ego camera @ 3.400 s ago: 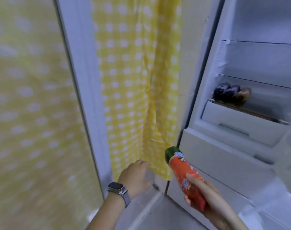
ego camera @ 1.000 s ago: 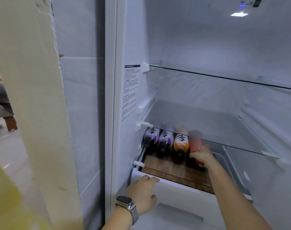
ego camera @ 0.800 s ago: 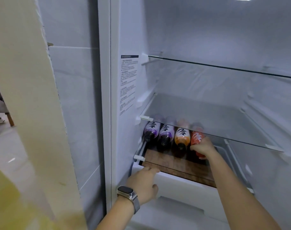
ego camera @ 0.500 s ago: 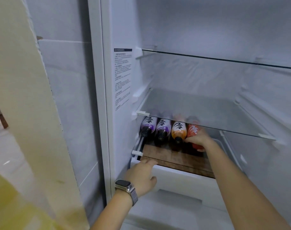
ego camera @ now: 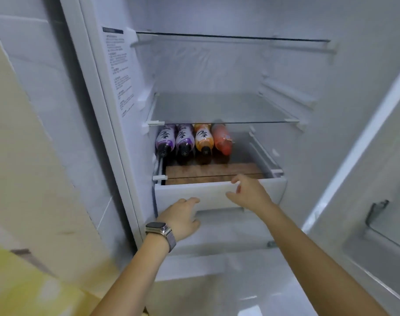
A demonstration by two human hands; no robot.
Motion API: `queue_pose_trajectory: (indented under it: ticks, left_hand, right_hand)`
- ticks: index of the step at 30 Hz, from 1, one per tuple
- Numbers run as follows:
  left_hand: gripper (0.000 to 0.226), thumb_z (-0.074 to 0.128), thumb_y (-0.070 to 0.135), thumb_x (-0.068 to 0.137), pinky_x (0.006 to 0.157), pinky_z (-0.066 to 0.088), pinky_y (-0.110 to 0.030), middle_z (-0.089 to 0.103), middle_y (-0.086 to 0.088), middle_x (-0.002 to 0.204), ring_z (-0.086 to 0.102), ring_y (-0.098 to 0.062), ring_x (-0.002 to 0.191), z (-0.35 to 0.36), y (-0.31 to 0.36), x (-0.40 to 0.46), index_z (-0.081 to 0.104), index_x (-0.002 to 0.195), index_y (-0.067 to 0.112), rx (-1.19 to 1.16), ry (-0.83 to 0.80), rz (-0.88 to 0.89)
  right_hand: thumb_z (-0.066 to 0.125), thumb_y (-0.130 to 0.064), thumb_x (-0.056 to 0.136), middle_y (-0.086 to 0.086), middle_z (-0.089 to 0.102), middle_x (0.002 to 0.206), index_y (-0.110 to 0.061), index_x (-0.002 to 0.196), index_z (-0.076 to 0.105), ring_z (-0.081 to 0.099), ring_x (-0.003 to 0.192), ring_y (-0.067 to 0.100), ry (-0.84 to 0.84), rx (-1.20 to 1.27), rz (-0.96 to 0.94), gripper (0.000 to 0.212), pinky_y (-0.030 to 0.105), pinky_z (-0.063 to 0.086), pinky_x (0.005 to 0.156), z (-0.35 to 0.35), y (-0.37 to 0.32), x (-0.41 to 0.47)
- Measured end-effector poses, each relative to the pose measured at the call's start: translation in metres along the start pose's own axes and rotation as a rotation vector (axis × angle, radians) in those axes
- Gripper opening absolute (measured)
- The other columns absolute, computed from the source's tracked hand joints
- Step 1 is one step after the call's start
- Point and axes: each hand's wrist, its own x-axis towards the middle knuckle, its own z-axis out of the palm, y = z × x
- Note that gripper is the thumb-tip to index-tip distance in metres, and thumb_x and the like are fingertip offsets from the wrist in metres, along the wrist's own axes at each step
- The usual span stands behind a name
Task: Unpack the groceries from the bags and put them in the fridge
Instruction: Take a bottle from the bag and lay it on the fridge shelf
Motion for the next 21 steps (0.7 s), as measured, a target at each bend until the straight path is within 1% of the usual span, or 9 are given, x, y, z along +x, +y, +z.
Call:
queue_pose_trajectory:
  ticks: [2,4,6,9,12,15,19,21]
  left_hand:
    - [0.066,0.055,0.038,0.088,0.093,0.049,-0.036,0.046,-0.003,0.136,0.053,-0.023,0.117,0.014,0.011,0.0,0.024,0.146,0.032,0.031,-0.069,0.056]
    - [0.07,0.057,0.04,0.087,0.093,0.048,-0.034,0.044,-0.003,0.139,0.051,-0.021,0.119,0.031,0.028,-0.001,0.023,0.147,0.031,0.069,-0.138,0.121]
    - [0.071,0.058,0.042,0.085,0.092,0.049,-0.035,0.044,-0.002,0.139,0.051,-0.021,0.121,0.05,0.052,-0.004,0.023,0.147,0.034,0.113,-0.204,0.187]
    - [0.068,0.055,0.044,0.087,0.094,0.047,-0.036,0.042,-0.003,0.14,0.05,-0.024,0.122,0.08,0.095,-0.013,0.023,0.146,0.035,0.17,-0.302,0.309]
    - [0.067,0.053,0.044,0.088,0.099,0.044,-0.035,0.038,-0.001,0.145,0.045,-0.023,0.128,0.114,0.145,-0.03,0.022,0.147,0.034,0.219,-0.363,0.453]
    - [0.068,0.052,0.046,0.088,0.096,0.045,-0.036,0.038,0.0,0.144,0.048,-0.024,0.125,0.152,0.2,-0.057,0.019,0.147,0.036,0.277,-0.444,0.613]
    - [0.074,0.053,0.047,0.086,0.09,0.047,-0.035,0.041,-0.001,0.141,0.052,-0.025,0.12,0.197,0.271,-0.107,0.012,0.148,0.039,0.3,-0.538,0.83]
    - [0.076,0.054,0.048,0.085,0.087,0.049,-0.035,0.042,-0.001,0.138,0.054,-0.025,0.116,0.218,0.305,-0.134,0.011,0.148,0.041,0.307,-0.575,0.932]
  right_hand:
    - [0.068,-0.04,0.081,0.0,0.063,0.1,-0.023,0.128,0.048,0.06,0.088,0.017,-0.088,-0.017,0.035,0.054,0.031,0.051,0.079,0.003,0.015,-0.036]
    - [0.068,-0.043,0.082,0.001,0.06,0.112,-0.025,0.136,0.042,0.059,0.1,0.018,-0.163,-0.03,0.092,0.063,0.028,0.048,0.084,0.006,0.035,-0.07]
    - [0.069,-0.044,0.081,0.002,0.057,0.126,-0.027,0.141,0.038,0.056,0.112,0.019,-0.188,-0.023,0.16,0.07,0.027,0.046,0.089,0.005,0.06,-0.106]
    - [0.069,-0.043,0.082,-0.001,0.053,0.133,-0.03,0.141,0.038,0.051,0.121,0.018,-0.109,0.029,0.307,0.069,0.027,0.043,0.093,0.0,0.103,-0.166]
    - [0.066,-0.047,0.081,-0.002,0.048,0.138,-0.032,0.143,0.034,0.045,0.128,0.016,-0.006,0.045,0.501,0.071,0.029,0.041,0.097,-0.004,0.148,-0.232]
    - [0.064,-0.049,0.081,-0.003,0.051,0.135,-0.033,0.144,0.03,0.047,0.125,0.016,0.064,0.03,0.694,0.072,0.03,0.044,0.093,-0.015,0.192,-0.297]
    - [0.063,-0.049,0.079,-0.001,0.059,0.124,-0.033,0.144,0.028,0.058,0.113,0.02,0.174,0.034,0.916,0.076,0.033,0.05,0.088,-0.034,0.235,-0.391]
    - [0.065,-0.05,0.077,0.001,0.058,0.128,-0.033,0.144,0.029,0.057,0.115,0.021,0.23,0.07,1.021,0.078,0.035,0.051,0.09,-0.04,0.252,-0.442]
